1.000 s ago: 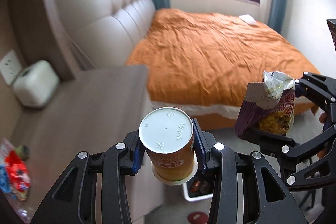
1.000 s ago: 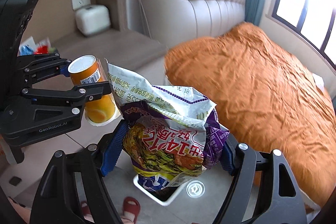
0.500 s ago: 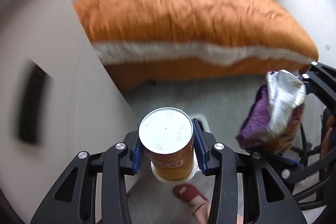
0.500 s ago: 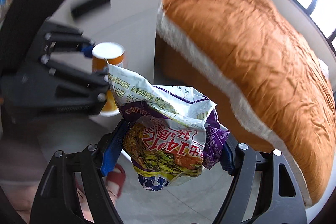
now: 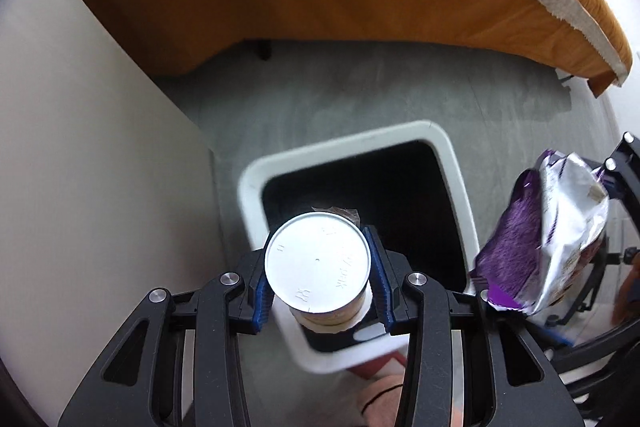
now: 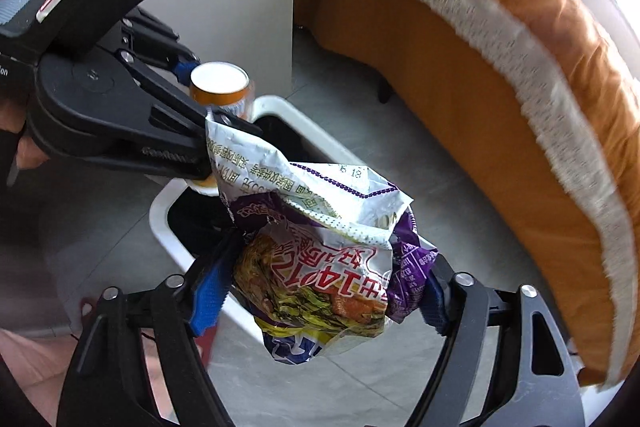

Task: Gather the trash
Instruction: 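Carry the can and purple bag over the bin and release both, then move both open tools back to the desk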

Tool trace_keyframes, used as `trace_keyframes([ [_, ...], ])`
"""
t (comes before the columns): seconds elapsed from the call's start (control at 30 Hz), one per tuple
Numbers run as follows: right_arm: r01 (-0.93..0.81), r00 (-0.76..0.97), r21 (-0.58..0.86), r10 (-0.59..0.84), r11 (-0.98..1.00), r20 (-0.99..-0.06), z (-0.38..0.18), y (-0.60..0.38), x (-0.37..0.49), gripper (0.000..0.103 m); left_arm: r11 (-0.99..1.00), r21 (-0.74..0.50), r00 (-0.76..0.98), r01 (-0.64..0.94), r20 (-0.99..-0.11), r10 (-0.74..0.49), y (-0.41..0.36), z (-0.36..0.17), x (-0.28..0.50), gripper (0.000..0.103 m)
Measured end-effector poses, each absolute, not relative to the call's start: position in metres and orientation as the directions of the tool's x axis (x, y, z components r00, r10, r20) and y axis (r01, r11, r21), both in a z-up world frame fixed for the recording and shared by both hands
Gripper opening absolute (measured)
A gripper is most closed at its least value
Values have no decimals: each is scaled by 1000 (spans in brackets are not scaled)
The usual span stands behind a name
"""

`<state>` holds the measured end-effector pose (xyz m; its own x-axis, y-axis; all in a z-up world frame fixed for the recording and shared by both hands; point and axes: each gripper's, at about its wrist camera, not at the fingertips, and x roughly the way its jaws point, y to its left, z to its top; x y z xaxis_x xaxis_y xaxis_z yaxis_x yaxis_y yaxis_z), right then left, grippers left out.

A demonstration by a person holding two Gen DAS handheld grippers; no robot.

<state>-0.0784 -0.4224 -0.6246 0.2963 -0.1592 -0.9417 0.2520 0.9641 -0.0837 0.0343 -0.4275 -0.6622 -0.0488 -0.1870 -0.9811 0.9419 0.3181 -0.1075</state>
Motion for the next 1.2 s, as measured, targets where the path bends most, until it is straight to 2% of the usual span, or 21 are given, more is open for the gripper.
trace_keyframes([
  [0.03,246,291,-74,-147,966,-945,-632,-422,-77,100,318,-111,-54,941,-982,-183,-428,-671,34,50],
  [0.07,238,285,-73,-141,969,-948,-642,-420,-76,99,320,-113,-57,941,-982,-180,-428,-682,34,86],
  [0.1,236,277,-82,-148,968,-949,-648,-421,-75,99,321,-98,-42,942,-983,-178,-426,-684,32,98],
  [0.33,235,228,-81,-136,969,-964,-669,-427,-78,99,308,-107,-58,945,-985,-164,-421,-702,31,98],
  [0.63,220,227,-98,-149,971,-962,-651,-429,-74,99,335,-120,-65,935,-983,-170,-415,-683,33,98],
  [0.9,235,246,-101,-160,967,-956,-600,-428,-77,99,336,-118,-51,934,-978,-202,-411,-630,24,98],
  [1.2,308,280,-124,-215,943,-936,-520,-432,-96,99,356,-136,-32,925,-959,-281,-407,-544,15,98],
])
